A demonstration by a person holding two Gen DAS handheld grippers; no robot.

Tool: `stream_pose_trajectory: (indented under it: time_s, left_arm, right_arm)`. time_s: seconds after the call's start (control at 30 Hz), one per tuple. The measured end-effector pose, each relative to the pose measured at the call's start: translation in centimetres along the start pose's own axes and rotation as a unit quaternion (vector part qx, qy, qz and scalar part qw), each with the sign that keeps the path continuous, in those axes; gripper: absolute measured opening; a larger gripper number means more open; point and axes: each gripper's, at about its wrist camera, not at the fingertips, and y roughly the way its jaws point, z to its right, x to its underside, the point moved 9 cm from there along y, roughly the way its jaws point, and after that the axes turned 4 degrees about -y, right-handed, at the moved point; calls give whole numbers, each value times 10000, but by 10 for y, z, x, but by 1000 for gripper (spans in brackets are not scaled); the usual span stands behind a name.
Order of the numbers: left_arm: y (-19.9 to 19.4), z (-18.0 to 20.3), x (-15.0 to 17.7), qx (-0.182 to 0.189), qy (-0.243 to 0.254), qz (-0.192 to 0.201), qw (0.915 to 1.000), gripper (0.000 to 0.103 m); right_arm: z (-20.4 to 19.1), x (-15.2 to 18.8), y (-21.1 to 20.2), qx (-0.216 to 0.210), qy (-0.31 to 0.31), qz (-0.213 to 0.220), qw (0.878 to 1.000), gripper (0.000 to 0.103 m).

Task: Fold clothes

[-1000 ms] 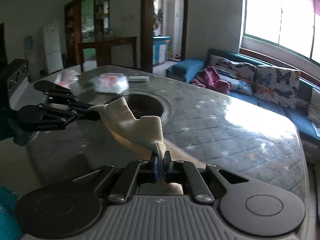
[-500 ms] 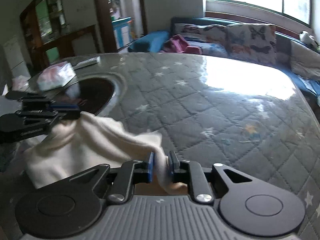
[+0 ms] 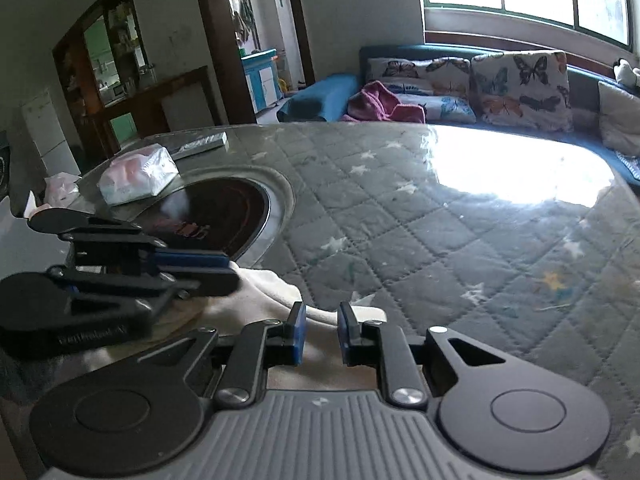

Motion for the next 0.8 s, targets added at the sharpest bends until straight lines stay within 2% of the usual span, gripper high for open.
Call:
stream_pose_trajectory:
  time_s: [0.07,0.2,0.37,0.5,0.7,0.8]
  left_arm:
    - [13,-5,6,-154,-34,-177,9997,14]
    - [16,-12,7,-113,-293,-126,9994,15]
    - [1,-22,6,-156,-491,13,9987,17]
    - [-15,-24,6,-217,-542,125,9982,17]
    - [-31,-40,19,-476,-642,122,9967,19]
    - [-41,-44,23,-613,-631,192,9959,19]
  right_arm:
    - [1,3,7,53,20,-49,10000,18]
    - [4,5,13,71,118,-43,9999,19]
    - [-9,-4,3,46,-87,129,9999,19]
    - [-29,-4,7,-34,-415,87,9991,19]
    - [-33,-3,27,95,-592,-33,9982,20]
    - [-35,-7,16,72,-588,84,9982,20]
